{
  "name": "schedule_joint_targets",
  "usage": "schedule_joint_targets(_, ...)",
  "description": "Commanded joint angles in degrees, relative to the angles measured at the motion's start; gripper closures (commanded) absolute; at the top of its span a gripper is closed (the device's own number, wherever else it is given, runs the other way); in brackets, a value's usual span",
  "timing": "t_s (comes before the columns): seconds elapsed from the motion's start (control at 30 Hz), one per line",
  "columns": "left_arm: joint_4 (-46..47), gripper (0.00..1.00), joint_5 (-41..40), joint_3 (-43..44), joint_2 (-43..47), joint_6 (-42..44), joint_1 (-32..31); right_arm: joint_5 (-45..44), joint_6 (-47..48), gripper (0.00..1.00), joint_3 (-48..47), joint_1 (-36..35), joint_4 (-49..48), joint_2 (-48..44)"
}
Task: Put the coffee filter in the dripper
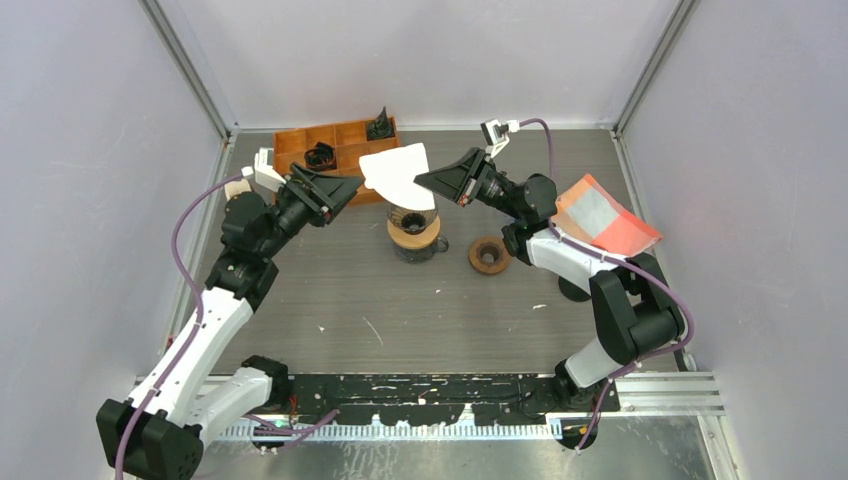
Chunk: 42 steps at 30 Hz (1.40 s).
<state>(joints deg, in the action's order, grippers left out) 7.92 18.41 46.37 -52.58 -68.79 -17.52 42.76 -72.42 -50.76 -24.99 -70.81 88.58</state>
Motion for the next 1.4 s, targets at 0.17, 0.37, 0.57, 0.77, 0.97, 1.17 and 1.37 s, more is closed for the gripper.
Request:
schedule_joint_targets(0.17, 3.38, 0.42, 2.56, 0.53, -1.3, -0.42, -0.2, 0.22, -0.44, 0.99, -0.08, 0.19, -3.81, -1.83)
schedule_joint_targets(0.37, 3.9, 0.44, 3.23, 0.78, -2.04, -0.7, -0.15, 0.22, -0.43, 0.99, -0.13, 0.21, -3.9, -1.89)
schedule_joint_targets(0.57, 6.39, 0.44, 5.04, 0.82, -3.39, -2.15, -0.27, 0.3, -0.52, 0.99, -0.14, 0.21, -3.93, -1.77)
schedule_joint_targets(0.77, 8.58, 0.44, 5.68, 0.96, -4.54, -2.9, -1.04, 0.3, -0.75, 0.99, -0.23, 0.21, -4.16, -1.5)
schedule_joint_targets(0.97, 11.23, 0.47, 5.93, 0.9, -6.04, -4.39, -2.51, -0.21, -1.42, 0.99, -0.32, 0.2, -4.94, -1.09)
schedule_joint_targets(1.17, 15.66, 0.49, 3.9, -0.75, -6.39, -7.0, -4.55, -1.11, -1.88, 0.99, -0.15, -0.13, -5.54, -0.69)
schedule_joint_targets(1.37, 18.78, 0.54, 1.01, -1.55, -7.15, -8.35, -7.18, -2.5, -1.84, 0.99, 0.35, -0.58, -5.83, -0.33)
